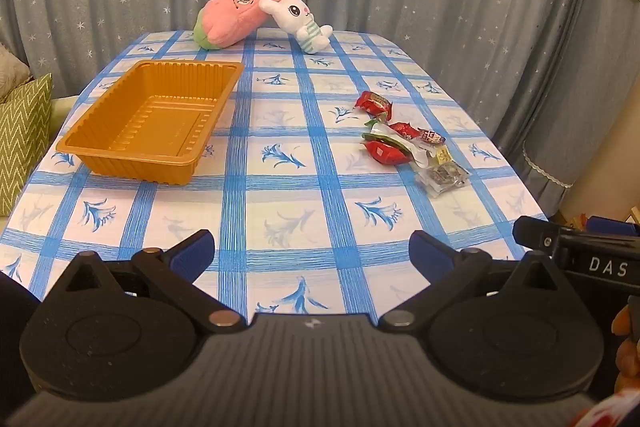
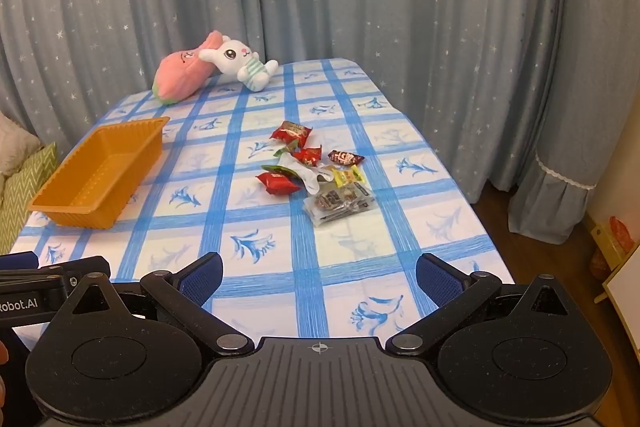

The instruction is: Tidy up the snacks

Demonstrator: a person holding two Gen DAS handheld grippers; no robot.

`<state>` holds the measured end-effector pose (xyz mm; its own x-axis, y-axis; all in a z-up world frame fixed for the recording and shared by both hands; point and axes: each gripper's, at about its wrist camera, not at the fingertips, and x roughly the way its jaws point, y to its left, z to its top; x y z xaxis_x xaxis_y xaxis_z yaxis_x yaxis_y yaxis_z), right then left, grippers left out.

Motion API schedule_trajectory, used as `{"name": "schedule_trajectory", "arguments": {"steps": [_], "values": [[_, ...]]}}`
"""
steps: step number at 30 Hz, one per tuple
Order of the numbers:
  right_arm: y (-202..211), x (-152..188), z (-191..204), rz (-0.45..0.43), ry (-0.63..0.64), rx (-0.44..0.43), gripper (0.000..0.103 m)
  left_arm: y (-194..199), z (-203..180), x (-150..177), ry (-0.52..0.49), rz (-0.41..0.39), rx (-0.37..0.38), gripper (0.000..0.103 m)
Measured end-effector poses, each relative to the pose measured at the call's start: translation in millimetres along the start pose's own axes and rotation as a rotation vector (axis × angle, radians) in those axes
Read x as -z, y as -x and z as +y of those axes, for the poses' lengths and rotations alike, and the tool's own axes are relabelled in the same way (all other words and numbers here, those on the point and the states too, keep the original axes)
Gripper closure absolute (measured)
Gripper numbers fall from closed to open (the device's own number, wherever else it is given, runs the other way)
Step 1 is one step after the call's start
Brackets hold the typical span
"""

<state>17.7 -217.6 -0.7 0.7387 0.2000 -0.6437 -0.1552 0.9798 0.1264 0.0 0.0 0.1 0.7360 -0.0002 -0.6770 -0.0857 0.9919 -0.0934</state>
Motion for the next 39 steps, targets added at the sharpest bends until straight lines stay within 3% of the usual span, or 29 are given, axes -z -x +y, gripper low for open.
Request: {"name": "schedule_trajectory", "arguments": {"steps": [22, 31, 39], "values": [[-3, 4, 2, -0.002, -0.004, 0.003, 0.000, 0, 0, 0, 0.012, 0.005, 0.018, 0.000], [-21, -6, -17, -0.022, -0.020, 0.040, 0.001, -29, 7, -12, 0.008, 0.017, 0.039, 0.000], [-63, -17, -29, -0.041, -0.058, 0.045, 0.001, -83, 2, -27, -0.027, 0.054, 0.066, 0.001]]}}
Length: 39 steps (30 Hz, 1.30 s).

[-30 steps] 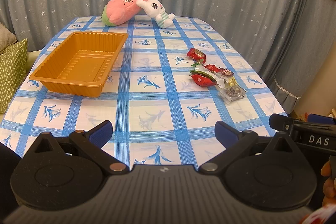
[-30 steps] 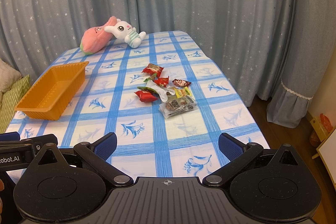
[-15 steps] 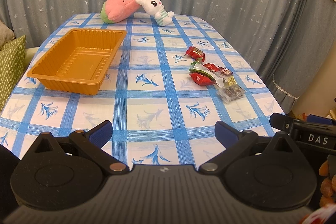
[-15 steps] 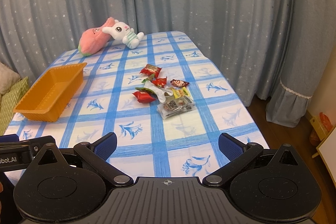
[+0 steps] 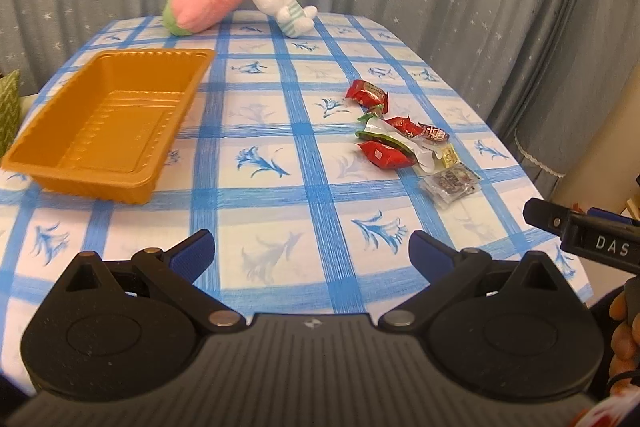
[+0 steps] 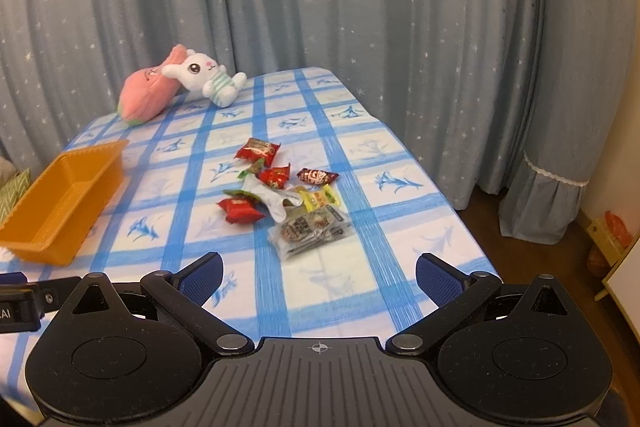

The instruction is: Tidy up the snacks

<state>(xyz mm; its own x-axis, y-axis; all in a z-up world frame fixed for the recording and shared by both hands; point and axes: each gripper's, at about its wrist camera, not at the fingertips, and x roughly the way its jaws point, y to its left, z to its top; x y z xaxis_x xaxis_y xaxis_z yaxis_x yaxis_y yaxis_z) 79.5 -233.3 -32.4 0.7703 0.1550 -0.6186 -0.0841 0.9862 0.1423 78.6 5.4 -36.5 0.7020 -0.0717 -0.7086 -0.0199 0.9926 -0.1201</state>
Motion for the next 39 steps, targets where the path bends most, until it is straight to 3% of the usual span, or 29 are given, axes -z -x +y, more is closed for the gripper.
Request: {"name": "schedule_trajectory", "arguments": {"steps": [1, 3, 13, 23, 28, 31, 35, 39], "values": [[-6, 0, -2, 0.003, -0.007, 0.000, 0.002, -7, 0, -3, -0.009, 0.005, 0.000, 0.001], [-21, -1, -5, 0.014, -0.025, -0.004, 0.013, -22, 0, -8, -0.032, 0.008, 0.005, 0.001], [-96, -7, -10, 0.071, -0.123, -0.020, 0.023, -90, 3, -41, -0.140, -0.002, 0.028, 0.001], [-152, -15, -5, 0.097, -0.221, 0.027, 0.039, -126, 17, -49, -0.086, 0.018, 0.041, 0.001], [-168, -17, 6, 0.103, -0.166, 0.089, 0.039, -131, 17, -49, -0.074, 0.026, 0.058, 0.001], [-169, -14, 14, 0.111, -0.085, 0.116, 0.046, -134, 17, -48, -0.062, 0.034, 0.071, 0.001], [-164, -9, 14, 0.117, -0.053, 0.107, 0.051, -136, 15, -48, -0.047, 0.038, 0.095, 0.001], [-158, -8, 17, 0.113, -0.014, 0.070, 0.064, -137, 12, -49, -0.034, 0.030, 0.104, 0.001]]}}
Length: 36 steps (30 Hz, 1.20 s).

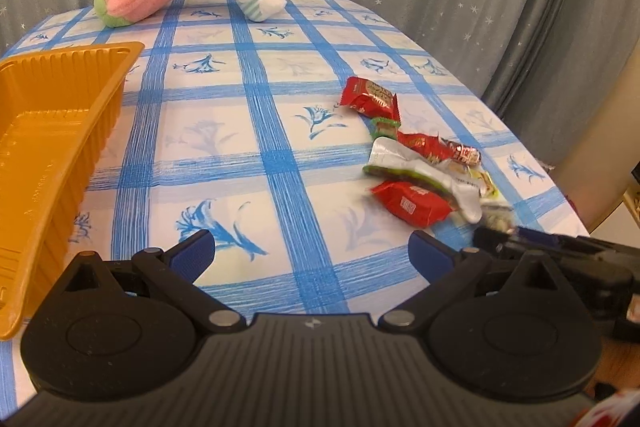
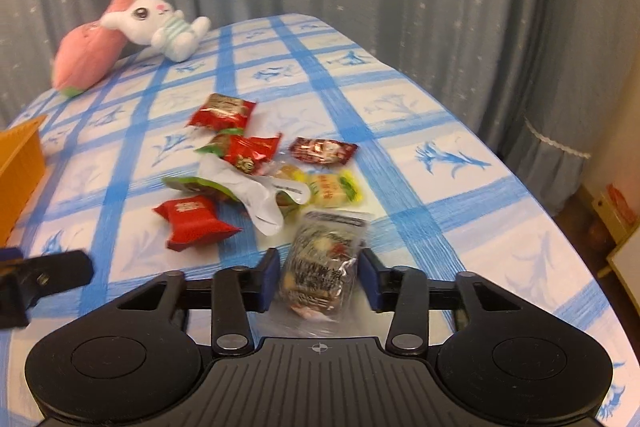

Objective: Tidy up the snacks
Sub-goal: 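Grasp the red candy packet with the left gripper while the right grasps the clear nut bag, then carry both held snacks over the orange tray with both grippers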

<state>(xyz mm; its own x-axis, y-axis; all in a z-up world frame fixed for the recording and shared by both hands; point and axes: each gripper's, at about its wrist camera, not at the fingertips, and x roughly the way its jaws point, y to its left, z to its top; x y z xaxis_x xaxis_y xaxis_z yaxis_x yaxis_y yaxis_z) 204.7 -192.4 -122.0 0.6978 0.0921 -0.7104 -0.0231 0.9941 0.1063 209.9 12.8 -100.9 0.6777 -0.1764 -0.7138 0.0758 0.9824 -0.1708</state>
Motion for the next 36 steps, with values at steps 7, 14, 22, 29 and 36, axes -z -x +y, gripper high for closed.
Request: {"name": "schedule_trajectory", "arguments": {"steps": [7, 14, 22, 29, 36], "values": [[6, 5, 10, 0.030, 0.056, -0.141, 0.065, -4, -2, -6, 0.027, -0.017, 0.044, 0.008], [11, 6, -6, 0.023, 0.031, -0.052, 0.065, -20, -25, -14, -0.017, -0.029, 0.100, 0.023], [12, 8, -8, 0.019, 0.027, -0.046, 0.065, -50, -38, -21, -0.057, 0.010, 0.111, 0.045], [11, 8, -6, 0.017, 0.034, -0.041, 0.065, -63, -47, -17, -0.146, 0.060, 0.084, 0.077], [13, 7, -6, 0.016, 0.017, -0.057, 0.065, -46, -42, -6, -0.161, 0.060, 0.031, 0.080]]}}
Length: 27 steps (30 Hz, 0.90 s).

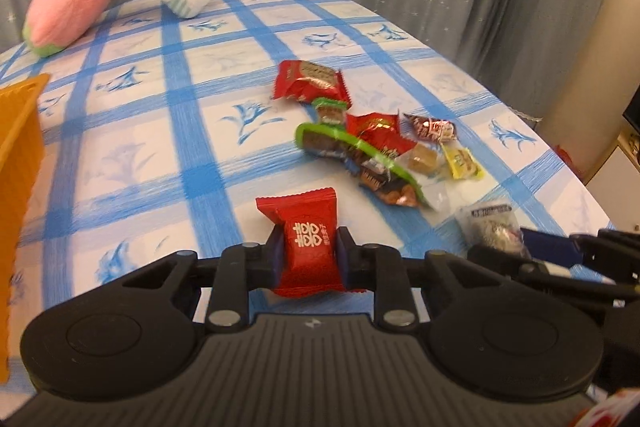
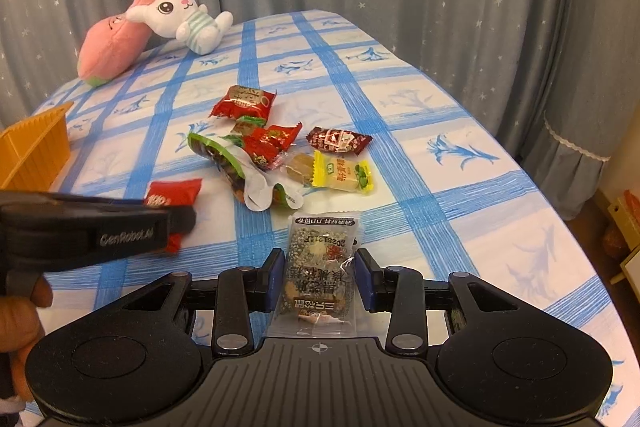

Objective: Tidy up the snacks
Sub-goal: 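Carry both held snacks over the orange tray with both grippers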

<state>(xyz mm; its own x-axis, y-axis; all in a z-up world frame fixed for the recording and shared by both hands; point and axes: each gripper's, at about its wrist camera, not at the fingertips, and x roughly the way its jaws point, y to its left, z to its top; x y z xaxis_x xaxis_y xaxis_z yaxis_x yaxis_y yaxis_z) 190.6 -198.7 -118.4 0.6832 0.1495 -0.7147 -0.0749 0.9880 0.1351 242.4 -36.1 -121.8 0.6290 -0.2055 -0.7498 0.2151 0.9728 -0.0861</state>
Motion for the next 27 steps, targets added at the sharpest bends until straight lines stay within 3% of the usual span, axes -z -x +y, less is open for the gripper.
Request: {"name": "schedule_trajectory", "arguments": {"steps": [14, 27], "values": [[47, -15, 37, -0.074, 0.024, -0.110, 0.065, 93, 26, 12, 0.040, -0.067, -0.078, 0.080], [83, -31, 139, -0.098, 0.117, -0.293, 0.065, 189, 113, 18, 0.127, -0.125, -0.225, 0.080]]}}
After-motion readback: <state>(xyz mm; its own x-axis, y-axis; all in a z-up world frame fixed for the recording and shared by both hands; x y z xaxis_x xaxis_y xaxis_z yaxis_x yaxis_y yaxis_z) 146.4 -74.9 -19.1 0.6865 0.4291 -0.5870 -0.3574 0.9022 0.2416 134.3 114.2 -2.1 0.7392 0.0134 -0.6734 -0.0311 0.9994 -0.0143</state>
